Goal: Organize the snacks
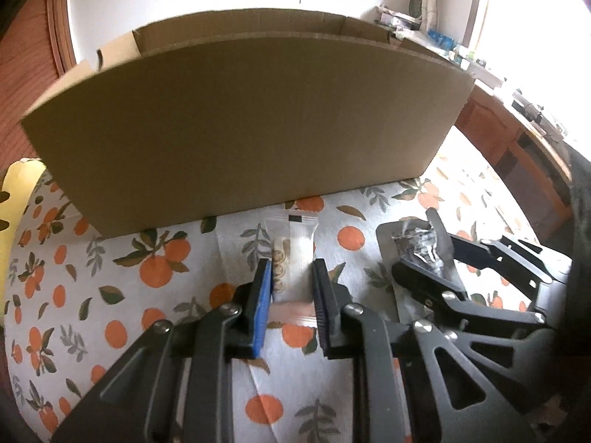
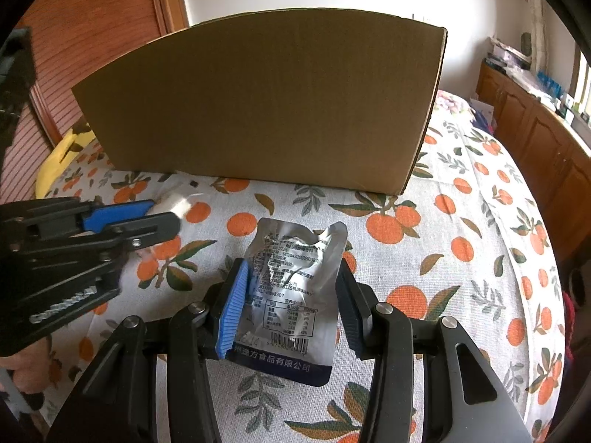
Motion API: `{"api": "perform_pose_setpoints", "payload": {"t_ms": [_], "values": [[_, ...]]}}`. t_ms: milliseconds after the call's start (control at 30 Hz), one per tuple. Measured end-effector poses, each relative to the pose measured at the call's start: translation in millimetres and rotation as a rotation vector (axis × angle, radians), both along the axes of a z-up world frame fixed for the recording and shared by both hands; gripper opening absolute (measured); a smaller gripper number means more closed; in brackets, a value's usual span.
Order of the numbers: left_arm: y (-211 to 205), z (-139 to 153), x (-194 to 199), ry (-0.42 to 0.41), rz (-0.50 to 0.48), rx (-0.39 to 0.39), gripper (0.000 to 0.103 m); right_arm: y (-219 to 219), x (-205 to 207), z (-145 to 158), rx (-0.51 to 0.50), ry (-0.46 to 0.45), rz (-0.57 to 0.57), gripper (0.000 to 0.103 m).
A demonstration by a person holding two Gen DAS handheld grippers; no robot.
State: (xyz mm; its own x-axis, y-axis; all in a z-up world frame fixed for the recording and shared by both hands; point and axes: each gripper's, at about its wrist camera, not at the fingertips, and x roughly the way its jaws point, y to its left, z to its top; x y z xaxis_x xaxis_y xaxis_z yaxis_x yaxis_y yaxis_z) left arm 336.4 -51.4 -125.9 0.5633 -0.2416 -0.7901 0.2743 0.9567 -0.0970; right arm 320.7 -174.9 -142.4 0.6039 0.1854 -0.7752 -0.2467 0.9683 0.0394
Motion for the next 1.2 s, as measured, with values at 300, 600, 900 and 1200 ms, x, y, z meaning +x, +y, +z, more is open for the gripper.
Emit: {"api": "perform_pose_setpoints", "payload": {"t_ms": [300, 600, 900, 1200], "values": [[12, 17, -20, -0.049, -0.016, -0.011, 0.019, 6, -2, 7, 0.004, 0.015, 0.001, 0.044], [19, 39, -32, -0.095, -0.027, -0.037, 0.019, 8, -19, 29, 0.013, -0.015, 0.006, 0.043], [28, 75, -36, -0.172, -0.043, -0.067, 0.019, 1, -28, 64, 0.068, -0.06, 0.014, 0.043], [33, 104, -19, -0.247, -0.093, -0.086, 0.019, 4, -20, 108, 0.091, -0.143, 0.041, 0.042]]}}
